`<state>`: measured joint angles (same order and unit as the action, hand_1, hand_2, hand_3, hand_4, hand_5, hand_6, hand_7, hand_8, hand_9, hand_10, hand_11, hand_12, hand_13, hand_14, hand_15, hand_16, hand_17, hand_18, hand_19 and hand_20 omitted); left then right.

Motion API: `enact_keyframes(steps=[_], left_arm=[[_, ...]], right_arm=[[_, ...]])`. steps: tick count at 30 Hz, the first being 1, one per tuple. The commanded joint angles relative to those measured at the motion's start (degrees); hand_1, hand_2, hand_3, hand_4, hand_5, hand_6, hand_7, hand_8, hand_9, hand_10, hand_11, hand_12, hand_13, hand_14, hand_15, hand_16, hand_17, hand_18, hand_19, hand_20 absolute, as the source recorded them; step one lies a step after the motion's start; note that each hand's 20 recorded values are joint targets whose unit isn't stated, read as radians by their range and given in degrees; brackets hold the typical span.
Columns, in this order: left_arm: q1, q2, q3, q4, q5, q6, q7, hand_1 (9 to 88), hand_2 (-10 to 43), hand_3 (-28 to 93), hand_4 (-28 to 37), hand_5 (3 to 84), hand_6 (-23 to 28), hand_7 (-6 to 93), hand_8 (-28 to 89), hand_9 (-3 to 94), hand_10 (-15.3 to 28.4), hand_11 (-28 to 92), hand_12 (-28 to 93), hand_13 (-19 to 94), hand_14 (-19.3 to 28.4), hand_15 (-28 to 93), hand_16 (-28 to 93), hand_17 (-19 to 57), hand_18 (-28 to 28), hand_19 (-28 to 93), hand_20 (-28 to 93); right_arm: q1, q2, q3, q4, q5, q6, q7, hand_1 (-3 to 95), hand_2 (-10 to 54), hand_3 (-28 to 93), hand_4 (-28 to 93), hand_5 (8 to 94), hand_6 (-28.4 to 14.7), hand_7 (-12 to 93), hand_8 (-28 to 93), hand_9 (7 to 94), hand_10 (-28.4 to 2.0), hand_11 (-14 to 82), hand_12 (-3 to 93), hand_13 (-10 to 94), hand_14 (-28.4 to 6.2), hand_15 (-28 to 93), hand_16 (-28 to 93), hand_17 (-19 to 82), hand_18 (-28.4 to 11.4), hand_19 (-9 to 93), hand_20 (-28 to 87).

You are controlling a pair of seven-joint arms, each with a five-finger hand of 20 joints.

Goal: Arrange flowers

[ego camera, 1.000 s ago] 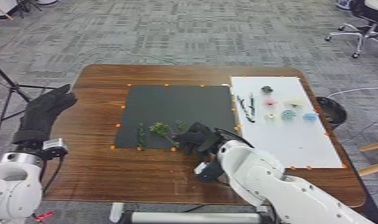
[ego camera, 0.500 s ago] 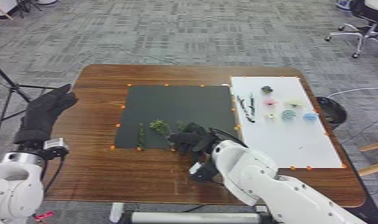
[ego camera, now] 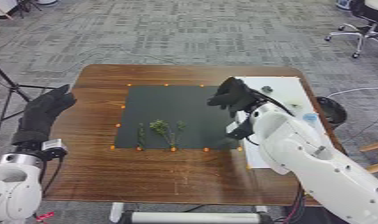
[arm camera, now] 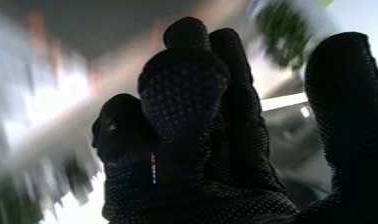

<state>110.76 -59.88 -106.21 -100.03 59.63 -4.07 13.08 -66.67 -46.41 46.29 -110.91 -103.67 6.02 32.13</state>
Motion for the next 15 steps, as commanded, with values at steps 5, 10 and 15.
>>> enact_keyframes(steps=[5,10,15], left_arm=[[0.7,0.36,-0.11,-1.74,1.51,-1.41,0.21,17.5,-0.3,73,-28.3,42.4,2.0,9.6,-7,43.5,13.1,16,12,37,16.5,15,2,2.0,12.0,5,15],[1.5,-0.08,-0.5,-3.14,1.72,-0.12,1.51,17.7,-0.5,73,-28.3,42.4,1.9,9.7,-7,43.6,13.0,16,12,37,16.6,15,2,2.0,12.0,5,15],[2.2,-1.56,0.59,-3.75,1.5,0.27,2.32,18.4,-0.9,73,-28.3,42.7,2.0,9.8,-7,43.8,13.1,16,12,37,16.6,15,2,2.1,12.0,5,15]], right_arm=[[8.2,1.7,-0.6,10.5,-14.5,-12.4,-0.1,35.0,-9.5,59,-8,62.3,-6.2,24,-4,70.5,-17.1,21.6,26.0,87,-5.4,50,35,58,-14.3,93,41],[6.2,0.8,0.1,11.4,-14.8,-14.4,1.0,34.6,-9.5,59,-9,61.3,-6.2,23,-4,69.0,-17.6,19.8,25.6,87,-5.3,51,34,58,-14.1,93,41],[4.9,-1.4,-0.1,14.2,-18.6,-17.2,0.6,33.2,-9.5,57,-9,59.7,-6.5,22,-4,67.5,-17.9,19.1,25.7,87,-5.4,51,34,58,-14.1,93,42]])
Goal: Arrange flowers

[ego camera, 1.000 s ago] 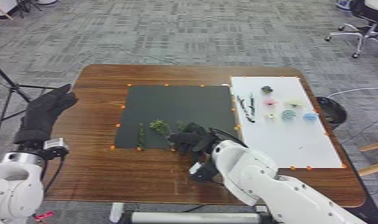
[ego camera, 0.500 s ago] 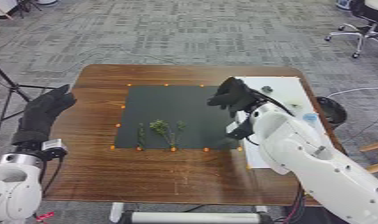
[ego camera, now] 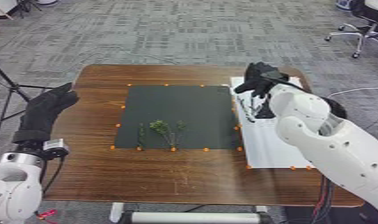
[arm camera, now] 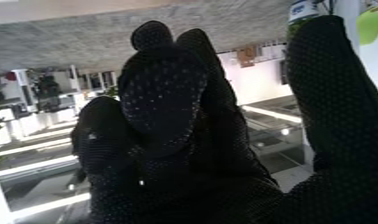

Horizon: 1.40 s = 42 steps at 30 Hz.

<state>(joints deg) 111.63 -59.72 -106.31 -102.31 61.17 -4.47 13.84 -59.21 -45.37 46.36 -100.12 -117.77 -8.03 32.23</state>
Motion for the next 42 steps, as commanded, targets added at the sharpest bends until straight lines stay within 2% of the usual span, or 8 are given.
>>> enact_keyframes(steps=[1,3,10,19,25,27,30,42], left_arm=[[1.3,-2.0,0.79,-1.46,0.48,0.25,1.58,18.6,-1.0,73,-28.3,42.8,2.0,9.9,-7,43.8,13.1,16,12,37,16.6,15,2,2.1,12.0,5,15],[1.3,-2.26,1.11,-1.53,1.28,0.29,1.86,18.9,-1.2,73,-28.3,42.8,2.0,10.2,-7,43.8,13.1,16,12,37,16.6,15,2,2.1,12.0,5,15],[2.4,-3.16,1.11,-2.8,0.87,0.27,2.65,19.1,-1.4,73,-28.3,43.0,2.1,10.1,-7,44.0,13.1,16,12,37,16.7,16,2,2.1,12.0,5,15],[2.8,-3.82,1.43,-2.97,0.23,0.17,2.59,19.4,-1.6,73,-28.3,43.0,2.0,10.1,-7,44.0,13.2,16,12,37,16.7,15,2,2.2,12.0,5,15],[3.3,-4.23,1.05,-3.16,-0.44,-0.1,2.52,19.3,-1.7,73,-28.3,43.0,1.9,10.1,-7,44.0,13.2,16,12,37,16.7,15,2,2.2,12.0,5,15],[3.2,-4.33,1.12,-3.14,-0.52,-0.1,2.43,19.3,-1.7,73,-28.3,43.0,1.9,10.1,-7,43.9,13.2,16,12,37,16.7,15,2,2.1,12.0,5,15],[3.0,-4.3,1.19,-3.07,-0.74,-0.3,2.23,19.3,-1.7,73,-28.3,43.0,1.9,10.1,-7,44.0,13.2,16,12,37,16.7,15,2,2.2,11.9,5,15],[2.0,-3.54,0.85,-3.0,-1.32,-0.63,1.52,19.6,-1.5,73,-28.3,42.8,1.9,9.9,-7,43.8,13.2,16,12,37,16.7,15,2,2.1,12.0,5,15]], right_arm=[[-2.6,-2.8,-0.3,3.9,-4.3,-3.4,0.6,32.8,-9.5,57,-9,59.1,-6.6,21,-3,67.0,-18.1,18.8,25.8,87,-5.4,52,34,58,-14.2,93,42],[-2.6,-3.6,-0.7,4.9,-5.2,-4.2,0.3,32.4,-9.5,56,-8,58.3,-6.7,21,-3,66.3,-18.4,18.2,25.9,87,-5.5,52,34,58,-14.2,93,42],[-2.9,-5.9,-1.2,8.0,-7.0,-5.7,0.1,32.4,-9.5,55,-8,56.0,-7.1,19,-2,65.1,-18.8,17.4,26.0,88,-5.4,52,34,59,-13.9,93,42],[-4.9,-7.5,0.7,9.5,-4.1,-7.8,2.4,36.7,-9.5,57,-8,55.3,-7.5,20,-2,64.2,-19.0,17.1,26.1,88,-5.0,52,33,60,-13.2,93,42],[-6.4,-7.9,1.1,10.7,-4.5,-5.5,3.1,49.9,-9.5,61,-12,54.5,-6.8,29,-2,65.4,-17.5,22.4,27.3,89,-3.5,54,33,61,-11.8,93,44],[-6.7,-7.7,0.9,11.1,-4.8,-4.8,2.9,56.1,-9.5,58,-13,53.5,-6.1,30,16,67.3,-15.7,18.9,35.9,90,-3.0,54,34,62,-11.5,93,45],[-7.1,-7.6,1.1,11.4,-5.2,-3.5,2.2,64.7,-9.5,52,-10,53.4,-4.5,34,24,72.6,-12.6,12.3,46.8,90,-2.3,55,34,63,-10.9,93,46],[-5.9,-5.4,1.9,8.1,1.6,10.0,-0.4,66.4,-9.5,51,-6,70.5,-3.5,29,23,88.3,-10.0,24.3,46.1,94,-0.2,55,31,70,-7.2,91,43]])
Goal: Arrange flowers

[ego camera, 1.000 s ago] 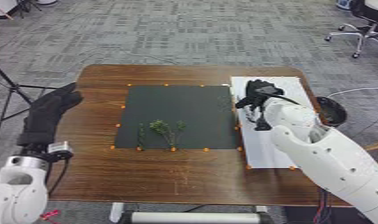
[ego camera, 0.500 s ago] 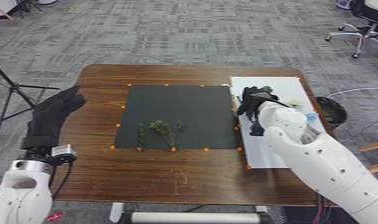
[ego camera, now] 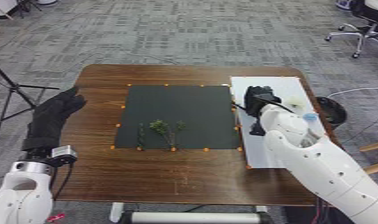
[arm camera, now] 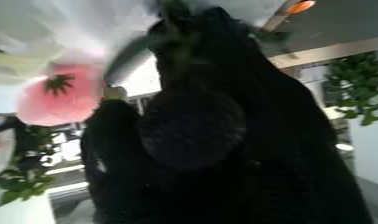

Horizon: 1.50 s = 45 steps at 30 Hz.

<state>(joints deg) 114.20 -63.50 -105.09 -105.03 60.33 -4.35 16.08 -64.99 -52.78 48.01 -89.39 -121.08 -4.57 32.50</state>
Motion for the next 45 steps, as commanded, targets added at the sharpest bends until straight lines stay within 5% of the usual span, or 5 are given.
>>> enact_keyframes(steps=[1,7,17,27,45], left_arm=[[-0.9,0.46,-0.27,-0.18,-0.53,-0.77,-0.78,19.6,-1.5,73,-28.3,42.8,1.9,9.8,-7,43.8,13.2,16,12,37,16.7,15,2,2.1,12.0,5,15],[-0.6,0.93,-0.77,-0.48,-0.55,-0.98,-0.83,19.6,-1.5,73,-28.3,42.8,1.9,9.9,-7,43.8,13.2,16,12,37,16.8,16,2,2.0,12.0,5,15],[-1.1,2.03,-0.23,-0.56,-0.1,-2.17,-1.61,19.5,-1.5,73,-28.3,42.7,1.9,9.8,-7,43.8,13.3,16,12,37,16.8,16,2,1.9,12.0,5,15],[-2.3,2.67,0.6,-0.33,0.24,-4.07,-2.56,19.4,-1.5,73,-28.3,42.6,2.0,9.7,-7,43.7,13.1,16,12,36,16.8,15,2,1.8,12.0,5,15],[-2.2,2.28,0.44,-0.45,-0.29,-4.84,-2.45,16.9,-1.4,73,-28.3,42.0,2.0,9.0,-6,43.1,13.0,15,12,35,17.3,15,3,1.3,12.4,5,15]], right_arm=[[-0.8,1.9,1.4,-3.8,5.3,8.0,-0.6,66.1,-9.5,51,-6,70.7,-3.6,30,22,88.5,-10.0,24.4,46.0,94,-0.2,56,30,70,-7.1,91,43],[-4.3,3.6,2.5,-13.1,2.8,13.9,-1.4,66.2,-9.5,52,-5,71.1,-4.2,32,21,89.4,-10.2,24.3,45.8,94,-0.1,57,29,71,-6.7,91,43],[-7.2,0.0,-4.3,-19.6,2.3,10.9,-0.9,65.9,-9.5,52,-4,71.1,-4.3,33,19,90.0,-10.1,23.9,45.2,94,-0.1,57,28,72,-6.1,91,42],[-7.3,-6.0,-8.5,-15.2,3.6,7.7,2.3,65.5,-9.5,53,-4,70.7,-4.6,34,19,90.0,-10.0,23.6,45.1,94,-0.4,57,28,72,-5.5,90,42],[-6.6,-6.7,-5.8,-12.3,7.3,5.7,6.1,60.8,-9.5,42,0,68.7,-5.5,38,20,86.3,-12.2,32.5,36.4,94,-0.6,55,28,72,-5.3,89,42]])
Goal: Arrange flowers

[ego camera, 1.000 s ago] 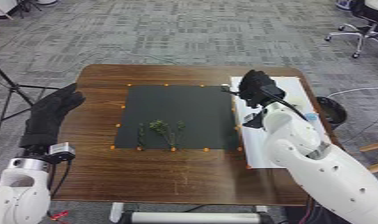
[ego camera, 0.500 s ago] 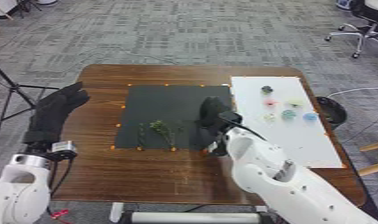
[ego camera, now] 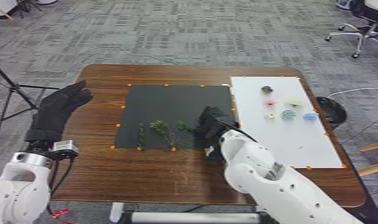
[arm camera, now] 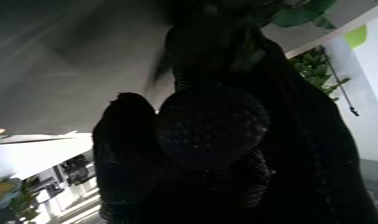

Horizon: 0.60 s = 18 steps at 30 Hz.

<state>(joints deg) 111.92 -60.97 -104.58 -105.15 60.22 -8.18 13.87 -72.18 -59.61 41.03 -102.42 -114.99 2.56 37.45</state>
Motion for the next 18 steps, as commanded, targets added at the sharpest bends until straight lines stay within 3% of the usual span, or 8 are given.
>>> enact_keyframes(steps=[1,4,9,18], left_arm=[[0.0,-0.26,-0.03,-0.31,-0.07,-1.13,-0.24,16.8,-1.4,73,-28.3,42.0,2.0,9.0,-6,43.0,13.0,15,12,35,17.3,15,3,1.3,12.4,5,15],[0.2,-0.3,-0.18,-0.39,-0.24,-1.12,-0.34,16.7,-1.5,73,-28.3,41.9,2.0,8.9,-6,43.0,13.0,15,12,35,17.3,15,3,1.2,12.5,5,15],[0.2,-0.28,-0.1,-0.36,-0.28,-0.99,-0.49,16.7,-1.4,73,-28.3,41.8,2.0,8.8,-6,42.9,13.0,15,12,35,17.3,15,3,1.2,12.5,5,15],[0.6,-0.33,-0.34,-0.68,-0.39,-0.78,-0.57,16.8,-1.4,73,-28.3,41.8,2.0,8.9,-6,42.8,13.0,15,12,35,17.3,15,3,1.0,12.7,5,15]], right_arm=[[0.6,0.1,1.5,0.5,1.6,-1.5,1.0,60.5,-9.5,40,1,68.7,-5.7,37,20,85.8,-12.4,34.0,34.3,94,-0.6,55,28,72,-5.4,89,42],[0.8,0.3,2.1,-0.4,3.3,-2.0,0.7,57.7,-9.5,39,3,68.5,-6.2,36,20,84.8,-13.0,37.2,28.4,94,-0.7,55,28,72,-5.4,89,42],[1.2,0.8,2.9,-2.0,4.2,-2.1,-0.2,49.1,-9.5,49,-3,68.4,-6.7,34,18,84.1,-13.8,37.2,27.7,94,-1.0,54,29,72,-5.6,89,42],[-0.1,3.0,5.2,-6.0,5.7,-1.1,-2.4,46.5,-9.5,52,-4,67.7,-6.8,33,15,83.3,-14.4,36.5,27.5,94,-1.4,53,29,71,-6.1,90,42]])
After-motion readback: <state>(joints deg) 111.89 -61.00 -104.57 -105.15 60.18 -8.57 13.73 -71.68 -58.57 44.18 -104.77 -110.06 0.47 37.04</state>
